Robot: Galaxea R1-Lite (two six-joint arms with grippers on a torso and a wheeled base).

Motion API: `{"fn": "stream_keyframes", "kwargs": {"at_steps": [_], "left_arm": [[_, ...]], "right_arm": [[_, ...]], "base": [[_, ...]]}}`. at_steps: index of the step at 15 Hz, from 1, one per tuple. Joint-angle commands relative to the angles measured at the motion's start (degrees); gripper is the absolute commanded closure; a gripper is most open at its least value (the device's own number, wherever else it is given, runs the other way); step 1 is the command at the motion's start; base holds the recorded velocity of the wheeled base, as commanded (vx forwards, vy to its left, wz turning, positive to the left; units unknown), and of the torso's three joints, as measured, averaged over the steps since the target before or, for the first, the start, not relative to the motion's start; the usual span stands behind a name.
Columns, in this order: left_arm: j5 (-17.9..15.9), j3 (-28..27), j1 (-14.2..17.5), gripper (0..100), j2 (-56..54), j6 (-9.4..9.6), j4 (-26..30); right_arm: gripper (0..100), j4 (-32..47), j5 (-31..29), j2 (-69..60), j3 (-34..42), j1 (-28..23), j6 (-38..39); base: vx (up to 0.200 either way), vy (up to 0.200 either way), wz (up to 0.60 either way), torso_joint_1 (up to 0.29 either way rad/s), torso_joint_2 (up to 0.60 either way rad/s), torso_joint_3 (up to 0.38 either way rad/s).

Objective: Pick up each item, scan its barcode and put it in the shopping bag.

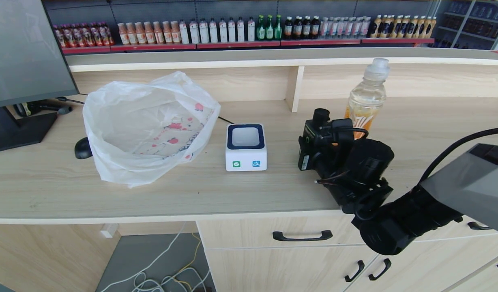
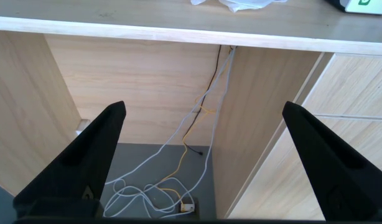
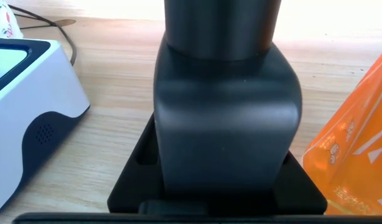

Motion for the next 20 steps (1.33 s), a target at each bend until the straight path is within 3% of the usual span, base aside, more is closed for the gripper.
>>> {"fn": "stream_keyframes", "kwargs": {"at_steps": [1, 8, 11, 20], "left_arm": [[0.0, 0.0, 0.0, 0, 0.0, -0.02, 0.0], [0.0, 0.0, 0.0, 0, 0.0, -0.02, 0.0], [0.0, 0.0, -0.1, 0, 0.0, -0.02, 0.0], [0.0, 0.0, 0.0, 0, 0.0, -0.02, 0.0]], "right_arm": [[100, -0.1, 0.0, -0.1, 0.0, 0.1, 0.0], [100, -0.3, 4.9, -8.9, 6.8, 3.2, -1.8], [100, -5.0, 5.4, -13.6, 13.2, 6.5, -3.0], [100, -6.8, 16.8, -31.7, 31.2, 11.6, -26.1]], "base": [[0.000, 0.000, 0.00, 0.000, 0.00, 0.000], [0.000, 0.000, 0.00, 0.000, 0.00, 0.000], [0.000, 0.000, 0.00, 0.000, 0.00, 0.000], [0.000, 0.000, 0.00, 0.000, 0.00, 0.000]]}}
